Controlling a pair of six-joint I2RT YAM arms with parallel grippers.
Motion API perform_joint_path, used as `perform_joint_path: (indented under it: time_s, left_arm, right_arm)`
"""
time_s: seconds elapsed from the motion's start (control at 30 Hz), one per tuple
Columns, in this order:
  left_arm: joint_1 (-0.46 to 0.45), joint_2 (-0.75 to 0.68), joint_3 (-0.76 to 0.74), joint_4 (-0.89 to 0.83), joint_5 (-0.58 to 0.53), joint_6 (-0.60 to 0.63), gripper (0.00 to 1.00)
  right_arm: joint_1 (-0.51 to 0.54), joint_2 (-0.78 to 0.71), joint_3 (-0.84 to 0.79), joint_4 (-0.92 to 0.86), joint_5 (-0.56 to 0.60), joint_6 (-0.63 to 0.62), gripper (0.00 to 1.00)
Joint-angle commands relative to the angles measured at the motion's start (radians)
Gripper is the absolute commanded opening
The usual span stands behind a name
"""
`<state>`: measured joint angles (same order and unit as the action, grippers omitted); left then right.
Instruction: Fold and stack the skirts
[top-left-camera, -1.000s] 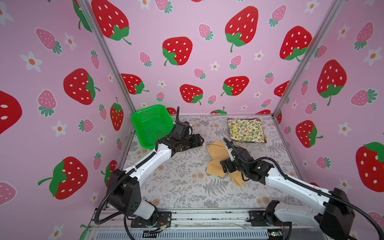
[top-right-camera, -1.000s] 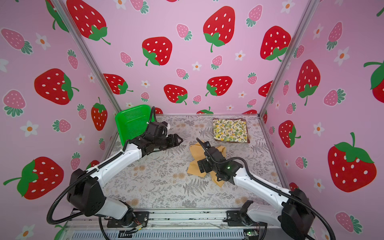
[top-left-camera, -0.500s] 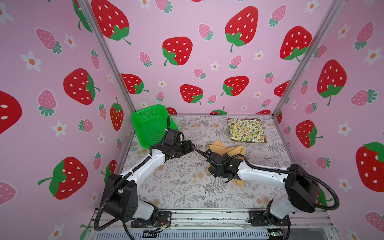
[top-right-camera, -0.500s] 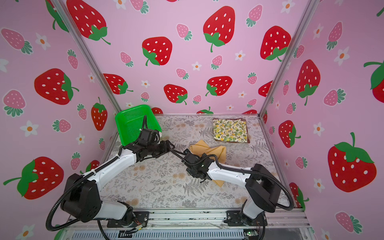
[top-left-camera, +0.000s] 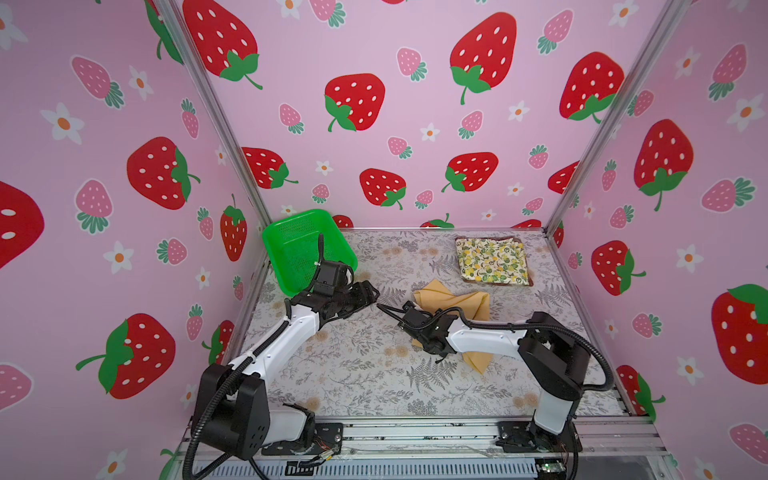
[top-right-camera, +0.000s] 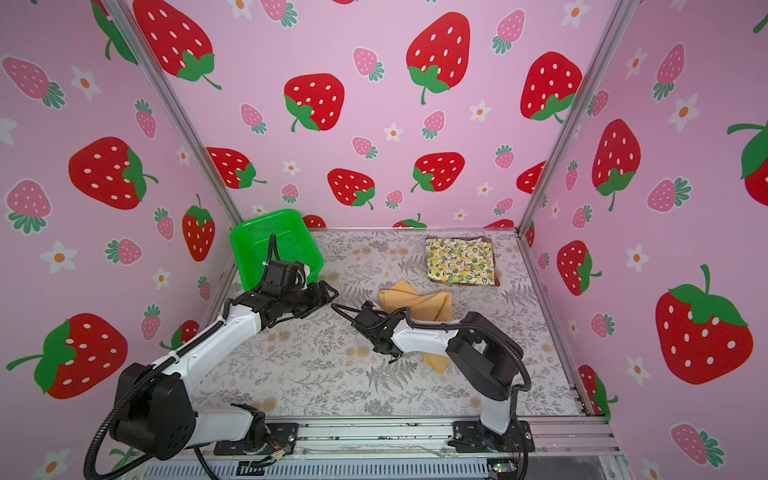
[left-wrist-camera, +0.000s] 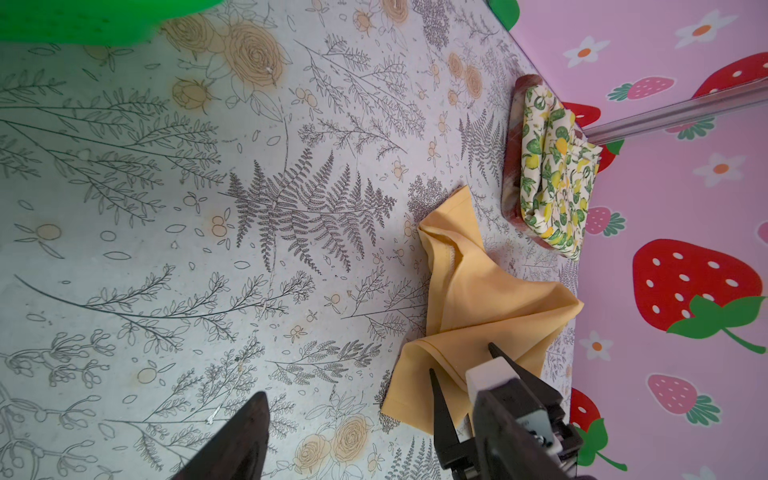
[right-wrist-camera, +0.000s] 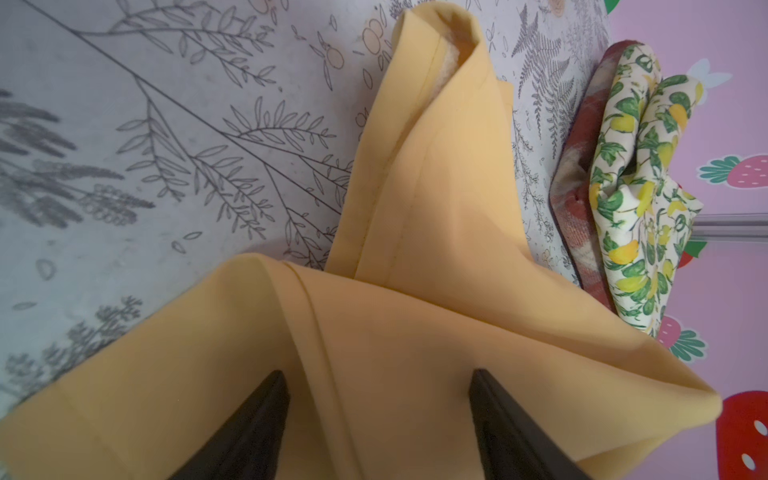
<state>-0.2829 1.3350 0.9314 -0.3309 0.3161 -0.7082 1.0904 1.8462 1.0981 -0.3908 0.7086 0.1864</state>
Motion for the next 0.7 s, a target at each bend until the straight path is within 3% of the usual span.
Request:
perform_joint_path:
  time_s: [0.0,0.27,0.67]
  left_arm:
    - [0.02,-0.029,-0.016,-0.001,0.02,-0.001,0.78]
    - [0.049,-0.046,-0.036,-0.001,0.038,-0.001,0.78]
    - [0.042,-0.119,-0.142,0.107,0.075,-0.017,0.78]
  right_arm:
    - [-0.001,0.029,0.029,-0.032,0.072,0.017,0.61]
    - [-0.033,-0.014,0.072,-0.033,0.063,0.019,0.19]
    - [-0.077,-0.156,0.31,-0.111,-0.203,0.012,0.14]
